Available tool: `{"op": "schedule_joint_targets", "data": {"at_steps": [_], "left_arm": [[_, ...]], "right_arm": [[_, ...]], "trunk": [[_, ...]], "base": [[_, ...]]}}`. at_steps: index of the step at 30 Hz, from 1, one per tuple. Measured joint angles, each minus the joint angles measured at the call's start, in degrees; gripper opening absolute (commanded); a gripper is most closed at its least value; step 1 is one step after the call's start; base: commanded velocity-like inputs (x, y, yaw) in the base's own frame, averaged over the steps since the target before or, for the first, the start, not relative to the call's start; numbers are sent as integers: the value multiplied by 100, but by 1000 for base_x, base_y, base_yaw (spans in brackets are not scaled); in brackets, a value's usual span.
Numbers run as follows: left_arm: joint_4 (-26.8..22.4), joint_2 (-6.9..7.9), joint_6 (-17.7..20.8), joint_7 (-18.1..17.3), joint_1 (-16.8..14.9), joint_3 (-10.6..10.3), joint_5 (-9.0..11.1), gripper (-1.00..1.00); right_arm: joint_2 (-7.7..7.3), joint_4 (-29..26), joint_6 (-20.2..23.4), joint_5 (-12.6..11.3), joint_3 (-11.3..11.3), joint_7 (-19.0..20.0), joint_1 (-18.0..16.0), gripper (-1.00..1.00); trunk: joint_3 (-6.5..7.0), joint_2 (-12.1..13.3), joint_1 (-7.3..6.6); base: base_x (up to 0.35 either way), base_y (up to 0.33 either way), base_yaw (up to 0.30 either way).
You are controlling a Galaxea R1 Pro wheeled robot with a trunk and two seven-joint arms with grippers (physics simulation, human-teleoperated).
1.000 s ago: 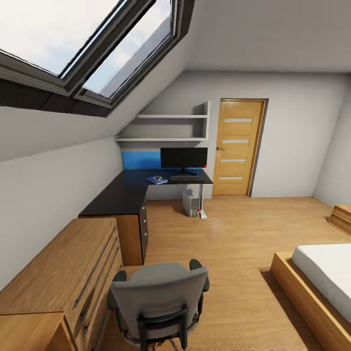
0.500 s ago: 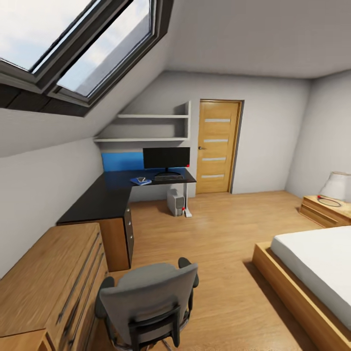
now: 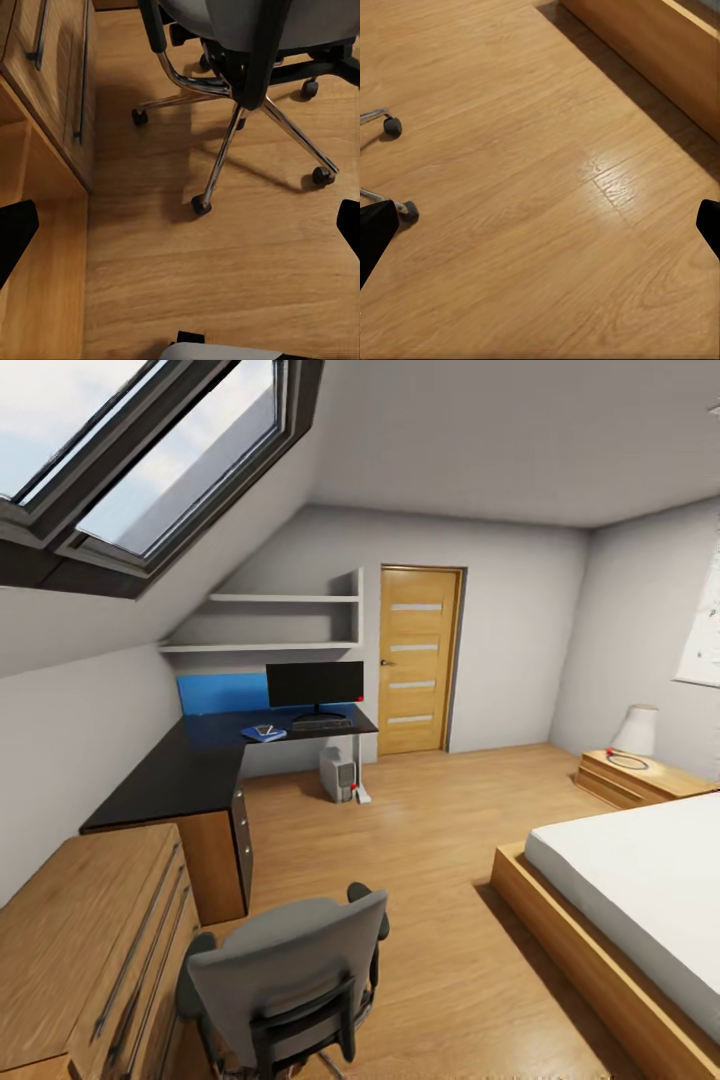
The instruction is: In the bedroom, organize the workspace by keeping the computer under the desk, ensuring the monitor is on the desk, placing the keyboard on the desk next to the monitor, placing the mouse on the desk next to the keyboard, moving the folder from the swivel chair onto the desk next to the mouse, stacking the notebook on top of the folder with the pen on top of the notebook, and positioning the swivel chair next to the desk.
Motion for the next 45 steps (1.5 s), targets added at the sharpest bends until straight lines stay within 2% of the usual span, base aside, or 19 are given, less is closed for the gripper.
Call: {"op": "schedule_joint_targets", "data": {"at_steps": [11, 37, 45], "left_arm": [[1, 0, 1, 0, 0, 0, 0, 100], [1, 0, 1, 0, 0, 0, 0, 100], [1, 0, 1, 0, 0, 0, 1, 100]], "right_arm": [[8, 0, 2, 5, 2, -5, 0, 100], [9, 0, 2, 9, 5, -8, 0, 100], [8, 0, 2, 18, 9, -1, 0, 100]], "trunk": [[0, -1, -1], [0, -1, -2], [0, -1, -2]], "base": [[-56, 28, 25], [-2, 1, 254], [0, 0, 97]]}}
